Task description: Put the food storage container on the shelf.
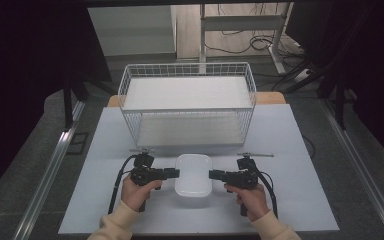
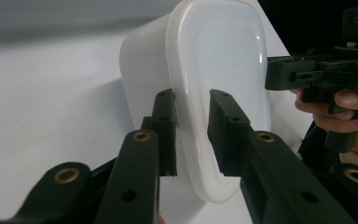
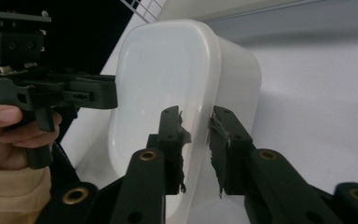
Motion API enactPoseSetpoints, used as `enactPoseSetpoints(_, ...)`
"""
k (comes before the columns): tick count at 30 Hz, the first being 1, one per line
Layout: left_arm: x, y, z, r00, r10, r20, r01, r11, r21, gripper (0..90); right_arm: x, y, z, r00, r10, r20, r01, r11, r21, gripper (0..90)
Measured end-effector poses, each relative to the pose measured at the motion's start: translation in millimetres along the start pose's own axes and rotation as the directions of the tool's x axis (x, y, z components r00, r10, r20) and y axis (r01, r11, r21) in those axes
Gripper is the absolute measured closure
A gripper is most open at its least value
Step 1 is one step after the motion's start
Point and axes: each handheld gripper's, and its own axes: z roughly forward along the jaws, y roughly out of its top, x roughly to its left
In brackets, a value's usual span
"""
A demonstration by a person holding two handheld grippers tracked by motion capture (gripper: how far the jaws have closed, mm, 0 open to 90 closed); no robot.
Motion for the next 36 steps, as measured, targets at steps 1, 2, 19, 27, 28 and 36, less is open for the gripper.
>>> enactPoseSetpoints(1,0.0,0.0,0.0,1.0000,0.000,0.000,0.000,1.0000,0.000,74.2,0.0,0.0,0.0,1.0000,0.000,0.000,0.000,1.000,0.000,76.2)
enactPoseSetpoints(2,-0.9,-2.2,-2.6,1.0000,0.002,0.005,-0.002,0.9999,-0.017,75.4,1.7,-1.8,-2.2,1.0000,-0.003,-0.008,0.003,1.000,-0.015,78.5)
enactPoseSetpoints(19,-7.4,-6.6,-15.7,0.9977,0.067,0.013,-0.066,0.9964,-0.053,79.0,16.2,-2.2,-9.4,0.9920,-0.126,0.008,0.126,0.990,-0.057,80.1)
enactPoseSetpoints(27,-22.6,3.3,-29.9,0.9909,0.135,-0.009,-0.135,0.9857,-0.102,79.1,28.5,6.3,-18.7,0.9812,-0.193,0.006,0.192,0.976,-0.100,80.0)
enactPoseSetpoints(28,-23.9,6.0,-31.6,0.9898,0.142,-0.010,-0.142,0.9840,-0.107,79.1,29.9,8.7,-19.4,0.9798,-0.200,0.006,0.200,0.974,-0.105,80.0)
enactPoseSetpoints(36,-31.2,27.2,-41.1,0.9839,0.179,-0.006,-0.178,0.9753,-0.130,79.3,38.0,28.4,-27.9,0.9700,-0.243,-0.002,0.240,0.960,-0.144,80.2)
